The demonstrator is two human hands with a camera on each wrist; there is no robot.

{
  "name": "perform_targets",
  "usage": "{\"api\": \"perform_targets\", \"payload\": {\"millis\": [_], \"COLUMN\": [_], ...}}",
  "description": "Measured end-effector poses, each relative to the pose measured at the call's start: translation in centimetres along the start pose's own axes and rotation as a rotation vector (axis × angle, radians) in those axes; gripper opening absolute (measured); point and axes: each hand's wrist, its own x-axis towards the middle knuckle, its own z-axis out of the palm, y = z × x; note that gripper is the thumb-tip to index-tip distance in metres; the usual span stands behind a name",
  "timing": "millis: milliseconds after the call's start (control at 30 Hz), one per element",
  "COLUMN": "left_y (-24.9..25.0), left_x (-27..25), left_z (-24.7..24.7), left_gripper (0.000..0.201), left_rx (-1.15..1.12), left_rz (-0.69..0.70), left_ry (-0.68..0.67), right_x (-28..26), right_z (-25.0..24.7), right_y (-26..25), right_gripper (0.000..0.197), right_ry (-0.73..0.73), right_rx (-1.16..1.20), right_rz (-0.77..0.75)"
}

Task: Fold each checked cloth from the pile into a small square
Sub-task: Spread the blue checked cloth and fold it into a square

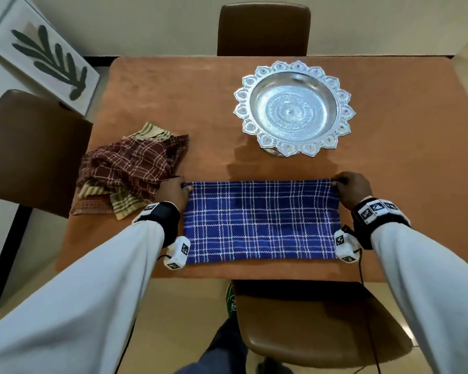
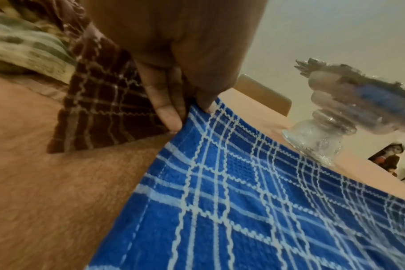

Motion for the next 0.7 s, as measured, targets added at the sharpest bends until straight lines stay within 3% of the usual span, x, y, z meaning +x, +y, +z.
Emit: {"api": "perform_targets", "payload": {"millis": [233, 333, 367, 433, 533, 600, 700], "left_y": [-0.2, 1.2, 2.0, 3.8, 6.2, 6.2, 2.7], "left_x": [2.0, 1.0, 0.4, -1.3, -4.0, -4.2, -3.5], "left_z": [1.4, 1.8, 2.2, 3.9, 8.0, 10.0, 10.3], "left_gripper": [0.028, 0.035, 0.037, 0.043, 0.062, 0.071, 0.083], "left_rx": [0.198, 0.231, 0.270, 0.381, 0.475, 0.505, 0.508], "left_rz": [-0.083, -0.139, -0.103, 0.128, 0.521, 0.522, 0.362], "left_ry": [-0.046, -0.002, 0.030, 0.090, -0.089, -0.207, -0.222], "right_x": [1.8, 0.7, -0.3, -2.9, -6.4, -6.6, -4.9], "right_z": [1.7, 2.8, 3.5, 5.5, 9.8, 11.8, 11.4], "right_y": [0.4, -1.1, -2.0, -4.4, -6.9, -7.0, -4.0], "right_gripper": [0.021, 0.040, 0.044, 0.048, 0.067, 0.074, 0.084], "right_ry": [-0.019, 0.020, 0.049, 0.005, -0.389, -0.491, -0.432], "right_rx": [-0.022, -0.248, -0.338, -0.354, -0.404, -0.511, -0.550], "right_rz": [0.029, 0.044, 0.001, -0.170, -0.425, -0.486, -0.405]}}
